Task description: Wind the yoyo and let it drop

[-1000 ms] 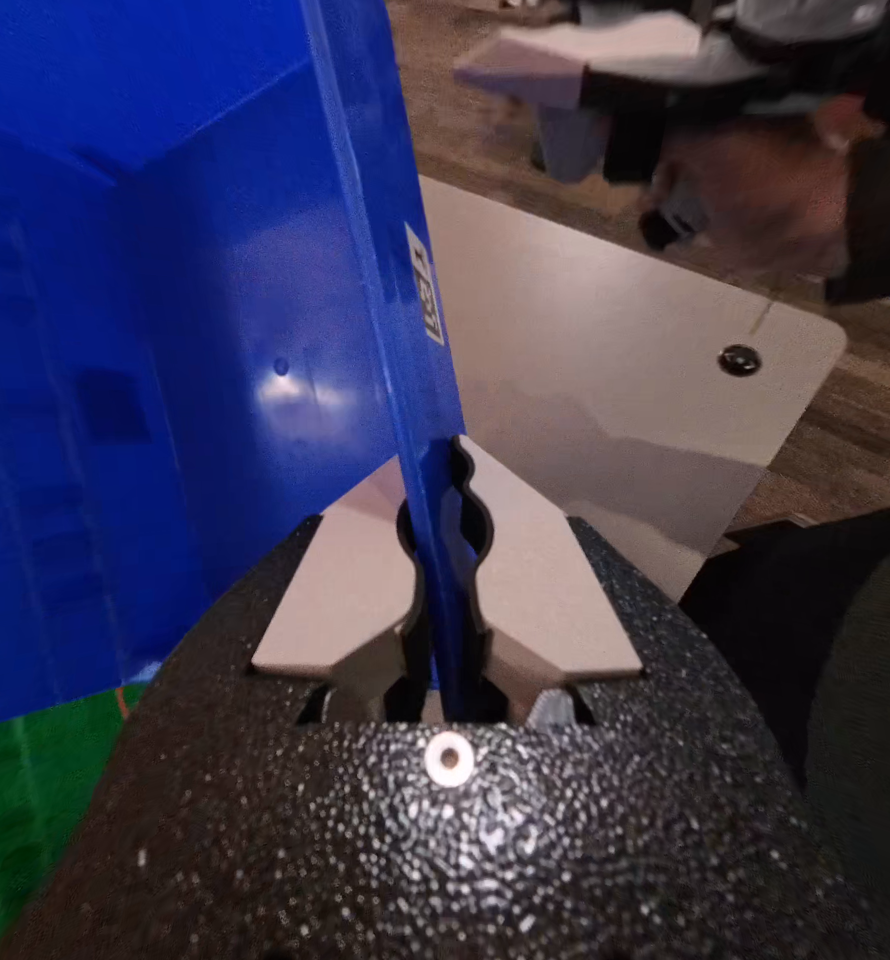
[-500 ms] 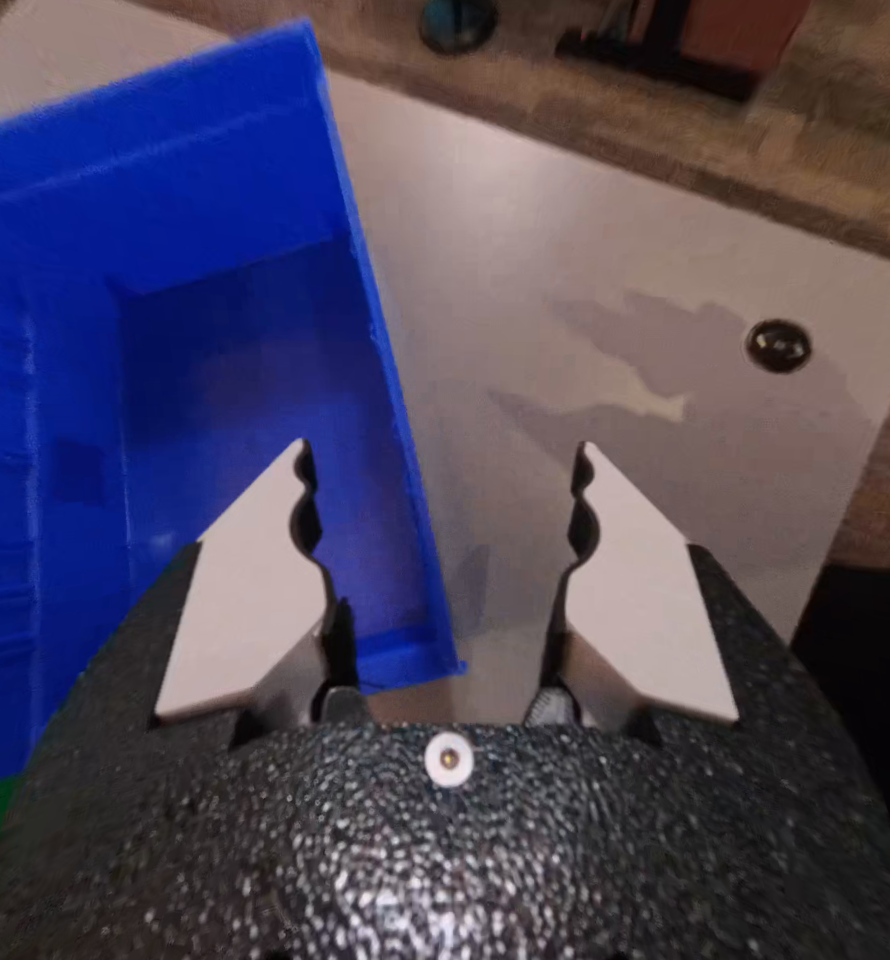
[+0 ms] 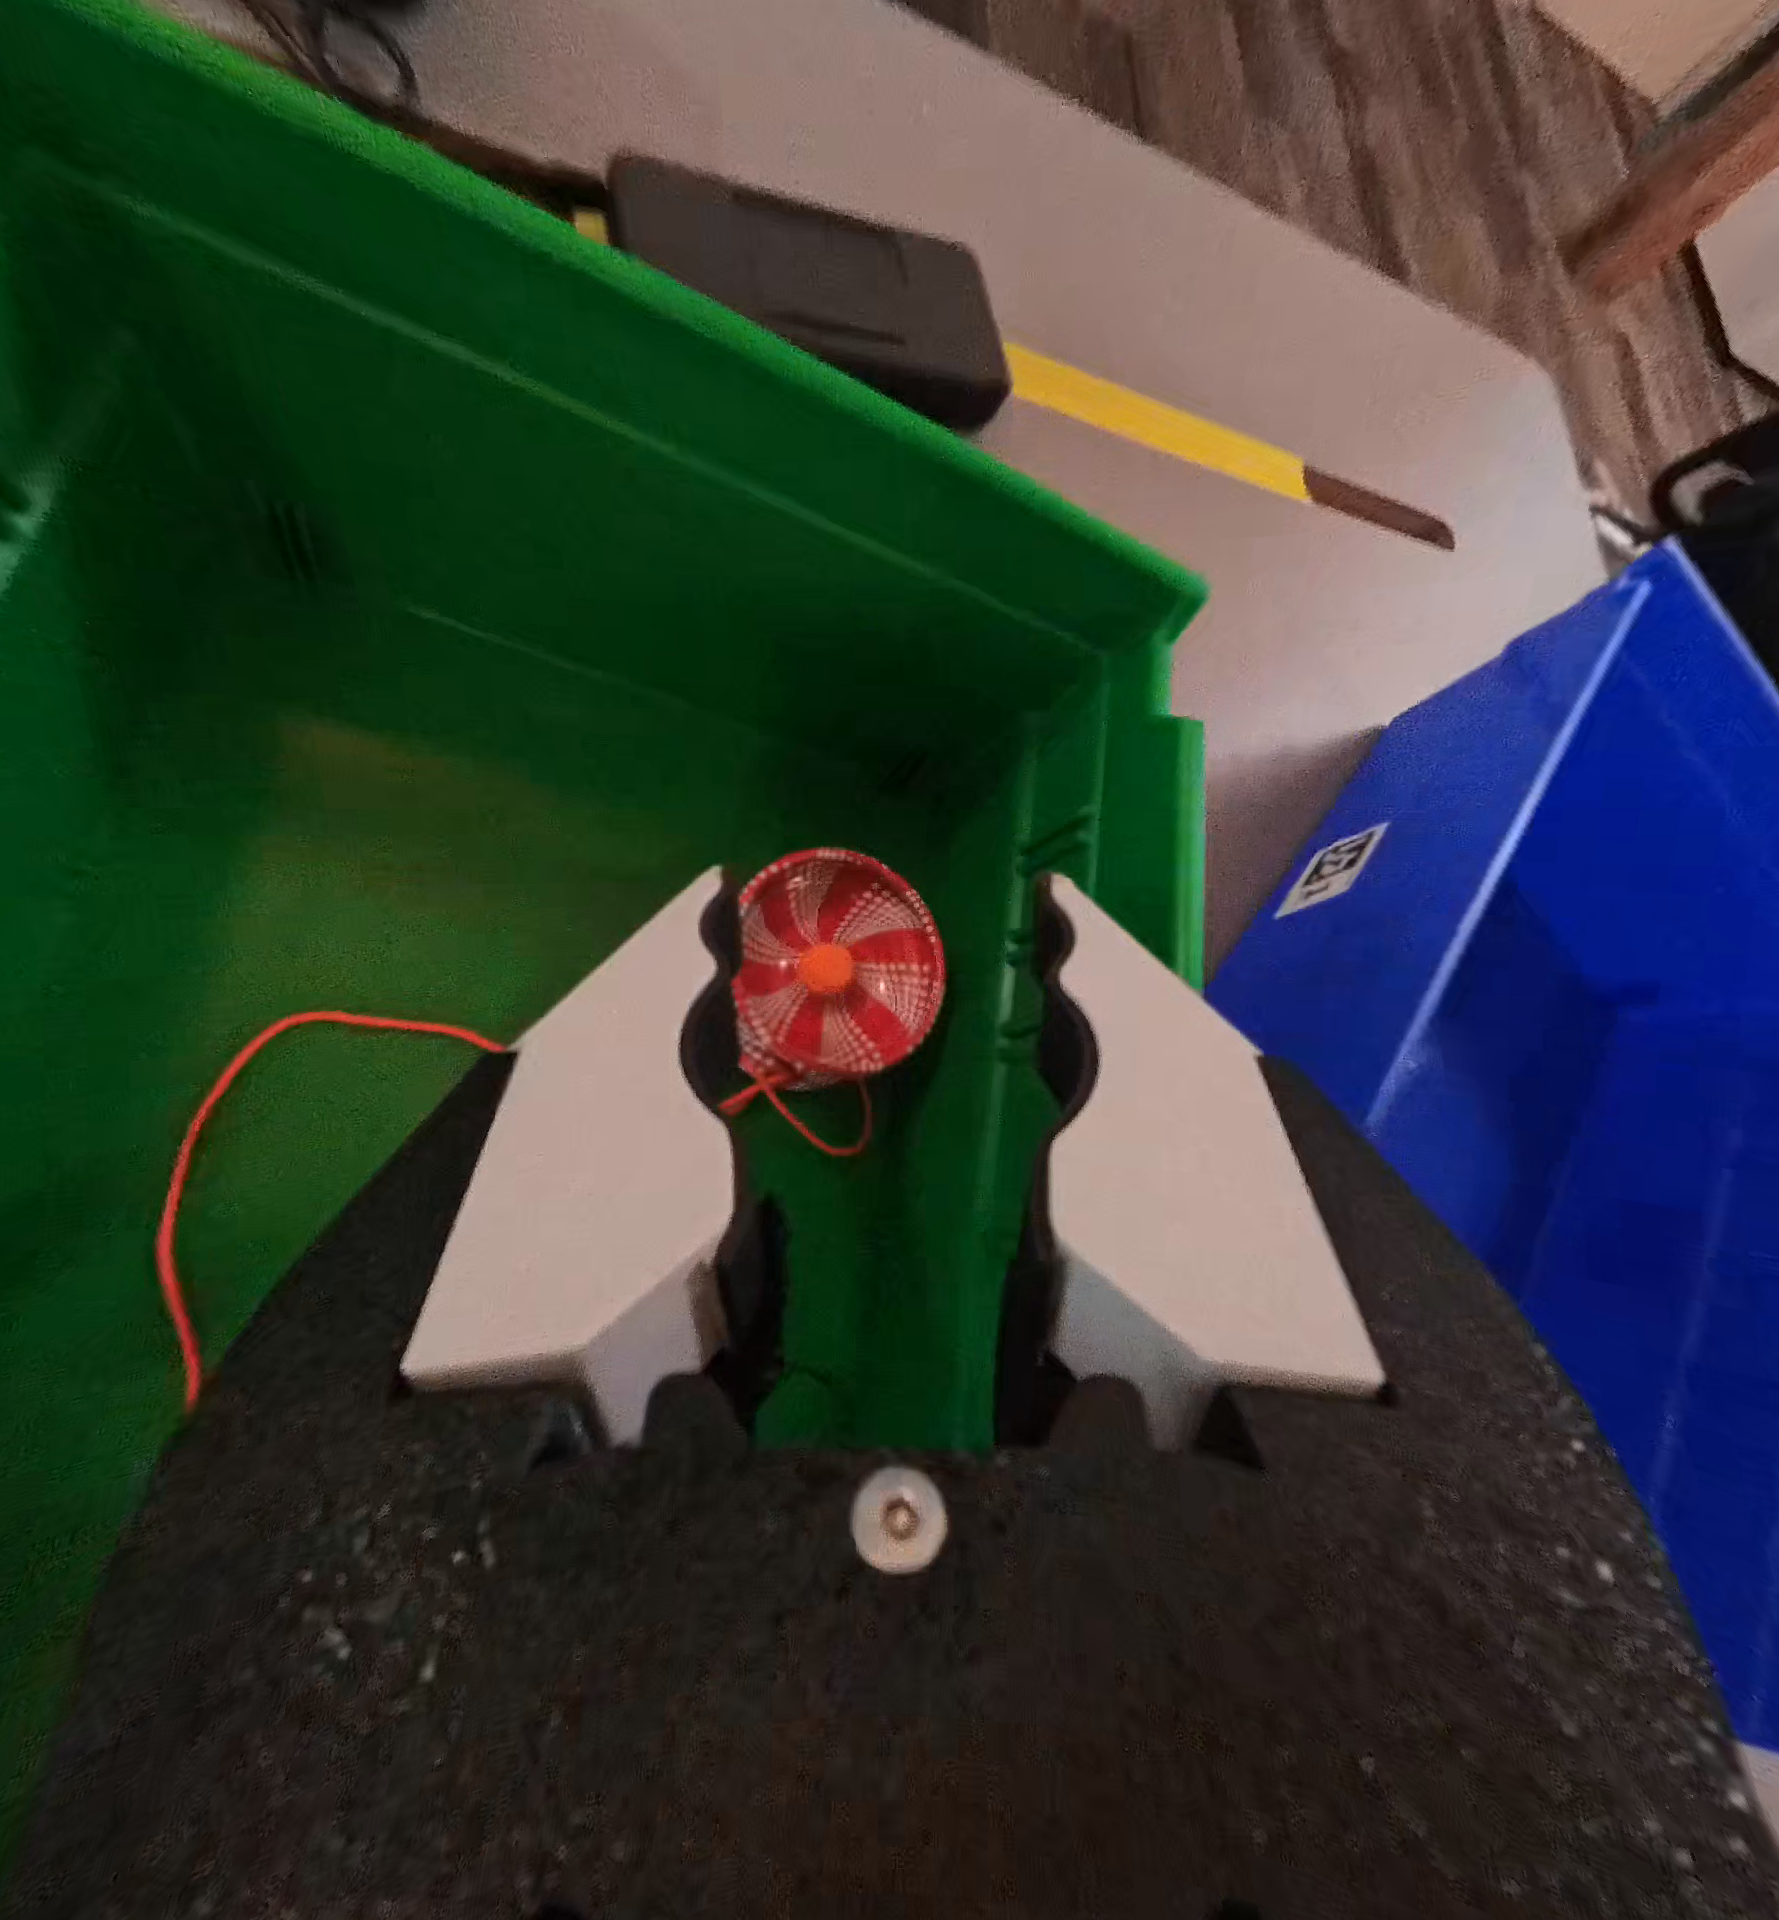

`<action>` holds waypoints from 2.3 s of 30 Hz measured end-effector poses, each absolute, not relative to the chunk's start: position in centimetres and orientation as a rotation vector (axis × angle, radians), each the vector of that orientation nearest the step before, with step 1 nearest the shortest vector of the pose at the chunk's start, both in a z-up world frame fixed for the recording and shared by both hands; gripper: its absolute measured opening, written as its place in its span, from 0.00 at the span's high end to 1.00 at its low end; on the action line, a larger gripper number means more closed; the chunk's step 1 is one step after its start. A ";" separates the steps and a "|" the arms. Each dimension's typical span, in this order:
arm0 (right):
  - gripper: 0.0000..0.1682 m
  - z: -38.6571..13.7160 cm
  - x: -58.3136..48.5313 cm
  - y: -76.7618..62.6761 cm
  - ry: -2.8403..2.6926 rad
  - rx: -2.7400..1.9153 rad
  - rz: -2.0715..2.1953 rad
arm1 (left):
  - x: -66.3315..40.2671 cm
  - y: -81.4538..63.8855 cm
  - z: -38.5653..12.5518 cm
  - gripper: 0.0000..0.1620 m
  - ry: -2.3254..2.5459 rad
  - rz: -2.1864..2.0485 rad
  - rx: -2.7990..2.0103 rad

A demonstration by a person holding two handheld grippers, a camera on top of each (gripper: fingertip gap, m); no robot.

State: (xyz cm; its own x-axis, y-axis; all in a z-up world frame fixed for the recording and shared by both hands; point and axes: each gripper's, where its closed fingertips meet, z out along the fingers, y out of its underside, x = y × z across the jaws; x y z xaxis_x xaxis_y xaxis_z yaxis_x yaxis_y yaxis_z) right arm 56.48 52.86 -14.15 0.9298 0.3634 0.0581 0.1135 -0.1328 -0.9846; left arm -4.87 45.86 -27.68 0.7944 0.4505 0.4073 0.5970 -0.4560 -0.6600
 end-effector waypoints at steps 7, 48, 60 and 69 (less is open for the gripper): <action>0.63 -13.7 55.4 52.9 -0.445 -1.683 0.171 | -4.1 47.0 -33.5 0.69 -0.768 -0.495 -2.440; 0.64 -15.1 45.8 53.9 -0.712 -1.642 0.332 | -5.2 41.8 -32.2 0.61 -0.130 0.009 -2.528; 0.70 -0.7 32.3 51.1 -0.865 -1.355 0.928 | 1.3 33.2 -2.3 0.62 -0.007 0.437 -1.566; 0.54 9.3 18.3 32.9 -1.422 -1.064 1.746 | 12.9 30.5 9.1 0.61 0.351 0.775 -1.335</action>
State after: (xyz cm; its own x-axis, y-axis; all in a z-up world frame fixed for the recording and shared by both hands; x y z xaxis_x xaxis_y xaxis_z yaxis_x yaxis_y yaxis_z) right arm 18.32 32.86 9.35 -0.4674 0.8631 -0.1915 0.0129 -0.2100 -0.9776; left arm 12.92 30.53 9.12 0.7075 0.3005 -0.6396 -0.6788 0.0371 -0.7334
